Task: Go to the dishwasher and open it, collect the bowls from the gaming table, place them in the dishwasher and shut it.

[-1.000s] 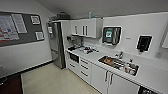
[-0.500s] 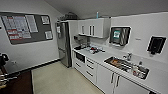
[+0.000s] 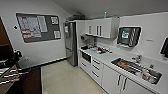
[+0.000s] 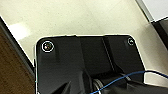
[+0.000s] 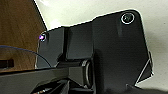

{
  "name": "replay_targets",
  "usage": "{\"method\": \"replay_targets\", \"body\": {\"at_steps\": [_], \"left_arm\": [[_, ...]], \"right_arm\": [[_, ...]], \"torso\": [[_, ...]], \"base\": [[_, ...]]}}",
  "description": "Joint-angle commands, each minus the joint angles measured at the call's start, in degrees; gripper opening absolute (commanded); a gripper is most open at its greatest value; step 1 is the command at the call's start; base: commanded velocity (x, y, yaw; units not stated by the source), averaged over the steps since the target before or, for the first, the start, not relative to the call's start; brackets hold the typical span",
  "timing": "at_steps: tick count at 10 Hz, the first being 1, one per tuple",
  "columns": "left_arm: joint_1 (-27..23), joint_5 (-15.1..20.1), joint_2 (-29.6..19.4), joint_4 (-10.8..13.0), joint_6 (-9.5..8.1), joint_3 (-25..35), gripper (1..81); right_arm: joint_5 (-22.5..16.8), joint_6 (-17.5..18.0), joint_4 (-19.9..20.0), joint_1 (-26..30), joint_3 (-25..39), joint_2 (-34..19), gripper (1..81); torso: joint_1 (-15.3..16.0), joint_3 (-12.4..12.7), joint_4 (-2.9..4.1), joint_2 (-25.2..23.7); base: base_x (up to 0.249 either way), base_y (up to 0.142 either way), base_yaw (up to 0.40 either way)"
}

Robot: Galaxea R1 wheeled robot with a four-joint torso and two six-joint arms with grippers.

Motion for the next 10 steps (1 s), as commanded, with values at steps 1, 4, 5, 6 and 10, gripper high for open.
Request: {"method": "replay_targets", "body": {"at_steps": [1,4,5,6,10], "left_arm": [[-3.1,2.6,-0.9,0.5,0.23,0.3,81.1],[-2.9,2.5,-1.0,0.3,0.32,0.3,81.1],[-2.9,2.5,-1.1,0.3,0.23,0.3,81.1],[-2.9,2.5,-1.1,0.3,0.23,0.3,81.1],[-2.9,2.6,-1.2,0.3,0.23,0.3,81.1]], "right_arm": [[-2.8,0.1,-0.2,2.7,0.6,-0.5,81.1],[-2.8,0.1,-0.3,2.6,0.6,-0.5,81.1],[-2.8,0.1,-0.3,2.6,0.6,-0.5,81.1],[-2.8,0.1,-0.4,2.6,0.6,-0.6,81.1],[-2.8,0.1,-0.4,2.5,0.6,-0.6,81.1]], "torso": [[0.0,0.0,0.00,0.0],[0.0,0.0,0.00,0.0],[0.0,0.0,0.00,0.0],[0.0,0.0,0.00,0.0],[0.0,0.0,0.00,0.0]], "base": [[0.000,0.000,0.194],[0.000,0.000,0.200],[0.000,0.000,0.207],[0.000,0.000,0.208],[0.000,0.000,0.211]]}}
